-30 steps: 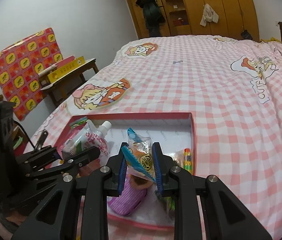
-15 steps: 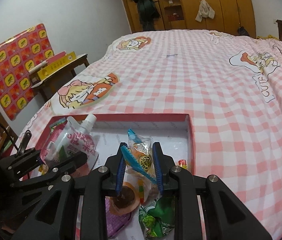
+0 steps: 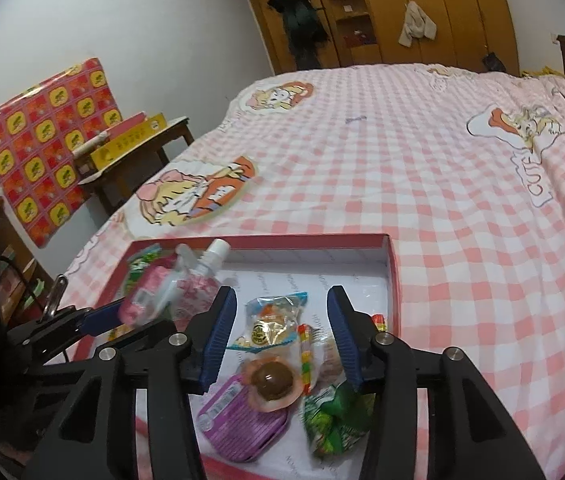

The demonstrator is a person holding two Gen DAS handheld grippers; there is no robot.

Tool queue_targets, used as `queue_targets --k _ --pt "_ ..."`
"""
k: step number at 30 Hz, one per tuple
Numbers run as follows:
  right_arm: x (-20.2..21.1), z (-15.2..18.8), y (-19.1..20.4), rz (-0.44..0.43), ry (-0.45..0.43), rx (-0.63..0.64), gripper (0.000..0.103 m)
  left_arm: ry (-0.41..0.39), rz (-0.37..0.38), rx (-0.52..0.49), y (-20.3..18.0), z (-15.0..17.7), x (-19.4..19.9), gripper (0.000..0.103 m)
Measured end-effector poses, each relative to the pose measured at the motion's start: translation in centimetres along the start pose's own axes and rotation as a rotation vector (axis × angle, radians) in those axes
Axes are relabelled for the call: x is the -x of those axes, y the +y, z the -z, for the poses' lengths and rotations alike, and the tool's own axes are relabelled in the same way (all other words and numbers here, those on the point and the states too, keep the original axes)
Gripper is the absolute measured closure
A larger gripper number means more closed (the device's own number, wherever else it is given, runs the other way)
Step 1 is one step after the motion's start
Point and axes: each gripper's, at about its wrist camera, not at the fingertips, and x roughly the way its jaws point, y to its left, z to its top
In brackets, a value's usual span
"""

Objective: Organize snacks
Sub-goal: 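Move the right tool to the yellow rice-cracker bag while the left tool approaches the yellow jelly pouch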

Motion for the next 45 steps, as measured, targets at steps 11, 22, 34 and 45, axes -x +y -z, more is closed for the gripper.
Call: queue_targets --k 11,22,34,45 --pt "3.4 1.8 2.1 -0.024 0.01 0.028 0.054 0.0 0.0 0.044 0.4 1.5 3.2 0.053" --pt "6.4 5.6 3.5 -0.055 0.063 0.025 0.054 0.035 -0.004 0.083 0.4 4.3 6.1 0.053" --pt "9.1 10.2 3.2 -0.039 0.13 0.009 0.054 0.091 0.002 0.096 -0.3 7.9 7.6 0.053" --pt "10.5 13.5 2.6 -0.03 0.194 -0.052 0.054 0.126 0.004 0.113 -0.3 10.9 8.6 0.053"
